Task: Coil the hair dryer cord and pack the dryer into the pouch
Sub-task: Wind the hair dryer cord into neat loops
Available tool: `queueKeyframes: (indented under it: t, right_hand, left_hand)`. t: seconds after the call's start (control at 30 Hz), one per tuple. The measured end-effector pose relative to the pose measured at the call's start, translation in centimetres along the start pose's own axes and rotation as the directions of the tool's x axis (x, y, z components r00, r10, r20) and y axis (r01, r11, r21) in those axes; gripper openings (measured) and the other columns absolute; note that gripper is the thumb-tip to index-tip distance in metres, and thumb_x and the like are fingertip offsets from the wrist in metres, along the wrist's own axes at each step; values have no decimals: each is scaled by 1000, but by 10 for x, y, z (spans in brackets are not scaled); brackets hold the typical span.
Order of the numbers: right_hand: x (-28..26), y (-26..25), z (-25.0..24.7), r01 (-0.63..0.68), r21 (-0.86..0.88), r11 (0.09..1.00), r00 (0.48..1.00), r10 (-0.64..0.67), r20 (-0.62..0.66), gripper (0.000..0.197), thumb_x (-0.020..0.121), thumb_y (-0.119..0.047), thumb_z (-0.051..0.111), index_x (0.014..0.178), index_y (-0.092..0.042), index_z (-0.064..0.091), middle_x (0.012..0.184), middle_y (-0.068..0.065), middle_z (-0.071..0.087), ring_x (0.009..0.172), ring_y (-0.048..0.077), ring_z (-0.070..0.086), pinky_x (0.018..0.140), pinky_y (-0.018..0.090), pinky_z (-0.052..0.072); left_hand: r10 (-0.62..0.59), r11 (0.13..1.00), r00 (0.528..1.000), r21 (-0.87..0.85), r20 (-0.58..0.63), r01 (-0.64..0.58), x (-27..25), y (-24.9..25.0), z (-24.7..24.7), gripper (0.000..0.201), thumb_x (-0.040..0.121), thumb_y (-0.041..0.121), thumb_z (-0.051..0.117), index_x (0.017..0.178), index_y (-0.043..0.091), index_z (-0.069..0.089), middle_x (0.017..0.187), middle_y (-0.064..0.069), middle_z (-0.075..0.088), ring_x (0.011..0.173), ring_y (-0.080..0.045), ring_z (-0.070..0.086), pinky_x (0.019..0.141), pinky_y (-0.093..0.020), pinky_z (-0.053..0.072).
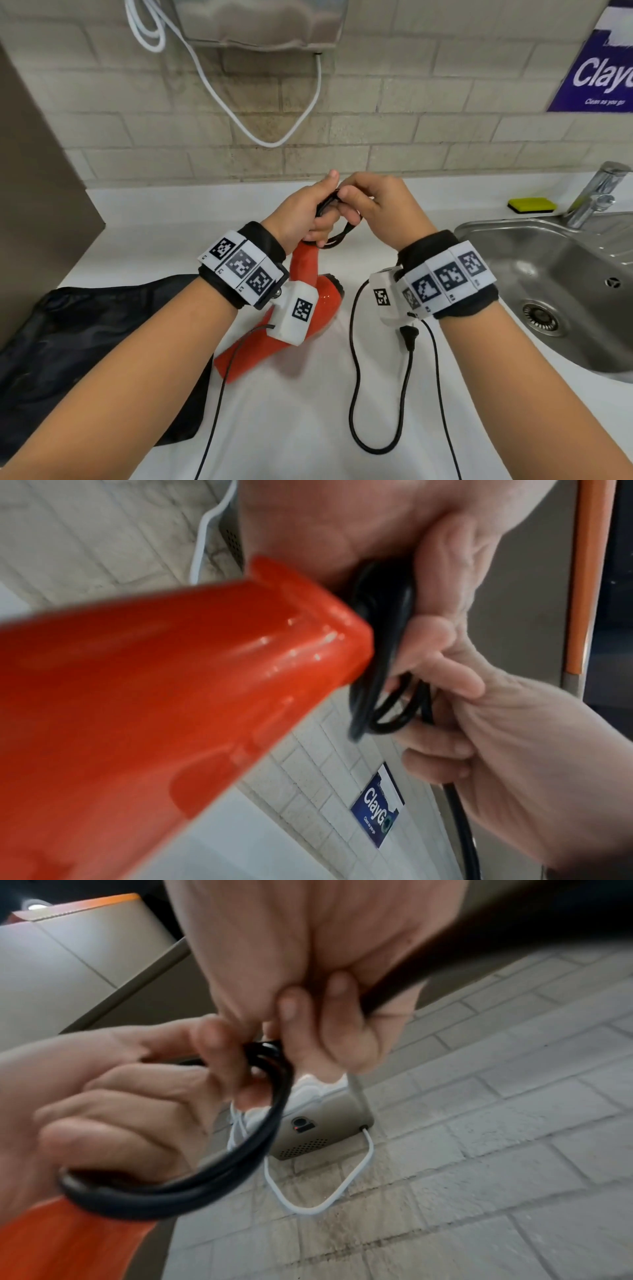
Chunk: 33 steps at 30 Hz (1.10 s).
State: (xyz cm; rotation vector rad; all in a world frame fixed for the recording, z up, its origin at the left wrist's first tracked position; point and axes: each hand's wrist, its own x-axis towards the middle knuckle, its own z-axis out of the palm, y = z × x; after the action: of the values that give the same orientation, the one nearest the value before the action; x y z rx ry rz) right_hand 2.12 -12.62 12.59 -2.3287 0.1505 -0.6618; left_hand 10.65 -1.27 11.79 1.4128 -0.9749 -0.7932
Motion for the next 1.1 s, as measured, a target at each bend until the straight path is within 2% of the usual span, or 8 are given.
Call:
queueKeyframes:
  t: [0.07, 0.2, 0.37, 0.5, 0.67, 0.8, 0.93, 1.1]
  right_hand:
    - [-1, 7, -2, -2, 40, 999, 1000, 1, 14, 19, 93, -17, 49, 83, -9, 63, 65, -6, 55, 60, -1, 50, 60, 11, 37]
    - [-5, 19, -5, -17, 123, 992, 1000, 19, -16, 20, 93, -12, 48, 79, -15, 62, 64, -11, 57, 57, -3, 47, 60, 9, 37]
    - [-5, 20, 4, -22, 146, 989, 989, 43, -145, 23, 91, -10, 51, 74, -9, 66, 61, -8, 57, 55, -1, 46, 59, 8, 36]
    - [-10, 19, 5, -21, 120, 993, 989, 38, -140, 20, 92, -9, 49, 87, -4, 68, 66, -8, 59, 55, -10, 50, 60, 5, 37]
    - [-27, 33, -9, -97, 14, 995, 959, 97, -265, 19, 90, -12, 50, 101, -11, 66, 93, -6, 61, 70, 0, 50, 62, 1, 38]
    - [-56, 62, -20, -356, -102, 929, 919, 328, -220, 17, 91, -14, 49, 95, -6, 64, 88, 4, 61, 77, 16, 52, 70, 22, 42]
    - [-89, 89, -10, -511, -378, 772, 831, 556, 11, 18, 90, -13, 47, 94, -7, 63, 96, 11, 64, 78, 20, 52, 65, 23, 39]
    - [-112, 104, 9, -545, -656, 523, 553, 812, 188, 32, 89, -33, 51, 99, -3, 56, 106, 14, 61, 89, 25, 54, 76, 29, 42]
  left_hand:
    - [-2, 1000, 1000, -10, -4, 2, 1, -2, -5, 57, 99, 37, 20, 71, 6, 59, 32, 12, 25, 29, -4, 20, 41, -18, 33]
    - [8, 997, 999, -72, -45, -11, -1, -7, -15, 43, 99, 23, 26, 80, 5, 60, 40, 11, 34, 36, -4, 29, 49, -18, 37]
    - [38, 999, 982, -11, -185, -41, -1, -8, -9, 44, 98, 33, 32, 76, 10, 61, 39, 13, 30, 36, -3, 28, 47, -15, 36]
    - [97, 994, 946, 69, -311, -79, 1, -11, -3, 40, 97, 32, 39, 69, 11, 60, 35, 13, 29, 33, -2, 26, 41, -15, 32]
    - [156, 986, 916, 117, -370, -121, 4, -16, 1, 37, 96, 29, 43, 69, 12, 62, 35, 13, 31, 34, -3, 28, 42, -15, 33]
    - [163, 984, 915, 123, -370, -125, 3, -16, 2, 35, 95, 28, 45, 69, 12, 62, 35, 13, 30, 34, -4, 27, 42, -14, 33]
    - [176, 979, 925, 159, -336, -129, 3, -13, 9, 36, 96, 28, 44, 67, 12, 60, 34, 12, 30, 34, -4, 28, 42, -14, 34]
    - [181, 977, 923, 171, -340, -129, 3, -14, 16, 37, 96, 29, 44, 65, 14, 59, 33, 12, 30, 34, -4, 28, 43, -14, 34]
